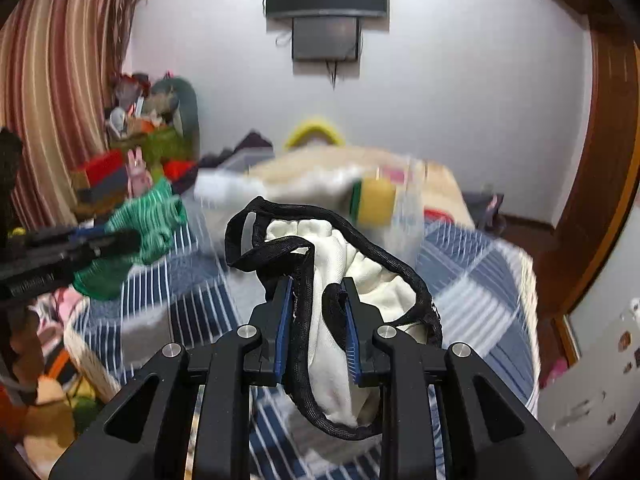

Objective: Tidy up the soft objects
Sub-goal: 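Place green glove into box with left tool while right tool places black-trimmed cloth in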

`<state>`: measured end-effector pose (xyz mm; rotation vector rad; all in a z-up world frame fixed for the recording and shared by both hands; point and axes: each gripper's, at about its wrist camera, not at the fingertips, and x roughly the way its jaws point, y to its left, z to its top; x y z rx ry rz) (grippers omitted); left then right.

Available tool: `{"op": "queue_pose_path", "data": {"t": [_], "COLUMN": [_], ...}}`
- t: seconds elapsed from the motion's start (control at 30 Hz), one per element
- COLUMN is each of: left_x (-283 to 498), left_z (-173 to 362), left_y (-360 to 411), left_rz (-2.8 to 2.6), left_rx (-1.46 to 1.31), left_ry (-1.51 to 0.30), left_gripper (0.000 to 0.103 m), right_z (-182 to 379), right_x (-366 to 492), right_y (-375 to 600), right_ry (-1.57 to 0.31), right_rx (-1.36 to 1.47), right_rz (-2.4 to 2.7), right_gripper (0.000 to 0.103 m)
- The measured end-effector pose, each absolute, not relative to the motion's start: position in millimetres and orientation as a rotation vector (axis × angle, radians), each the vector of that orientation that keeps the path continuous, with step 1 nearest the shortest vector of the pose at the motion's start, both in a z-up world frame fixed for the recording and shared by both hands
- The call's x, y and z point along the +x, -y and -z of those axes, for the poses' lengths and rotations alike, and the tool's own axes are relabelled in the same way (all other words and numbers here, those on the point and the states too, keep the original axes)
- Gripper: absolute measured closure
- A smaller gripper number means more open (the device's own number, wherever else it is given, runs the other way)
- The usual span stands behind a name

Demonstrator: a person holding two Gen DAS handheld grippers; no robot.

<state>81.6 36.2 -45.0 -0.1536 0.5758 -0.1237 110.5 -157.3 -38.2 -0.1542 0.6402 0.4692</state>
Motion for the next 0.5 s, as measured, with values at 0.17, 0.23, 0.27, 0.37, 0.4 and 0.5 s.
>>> {"op": "queue_pose_path", "data": {"t": [0.17, 0.23, 0.27, 0.37, 0.4, 0.5], "left_x": [94, 104, 110, 127, 135, 154], "left_z": [26, 20, 18, 14, 13, 12], "left_y": [-38, -39, -39, -38, -39, -43], "left_rz": [0.116, 0.111, 0.107, 0.084, 0.085, 0.103], "left_rx": [-0.137, -0.126, -0.118, -0.093, -0.091, -0.121], "left_ry": [-0.525, -0.512, -0.507, -0.516, -0.527, -0.553], "left_gripper": [0.078, 0.078, 0.078, 0.078, 0.078, 0.078], "right_z": [17, 13, 11, 11, 11, 14], "right_x": [132, 136, 142, 151, 154, 163], "right_y": [142, 139, 134, 124, 121, 115], "right_ry": [-0.569, -0.555, -0.55, -0.541, -0.543, -0.558], "right_rx": [-0.125, -0.114, -0.109, -0.124, -0.127, -0.126], "right_rz": [-0.461, -0.468, -0.472, -0.456, -0.455, -0.449], "right_gripper": [0.082, 0.082, 0.082, 0.081, 0.081, 0.081]}}
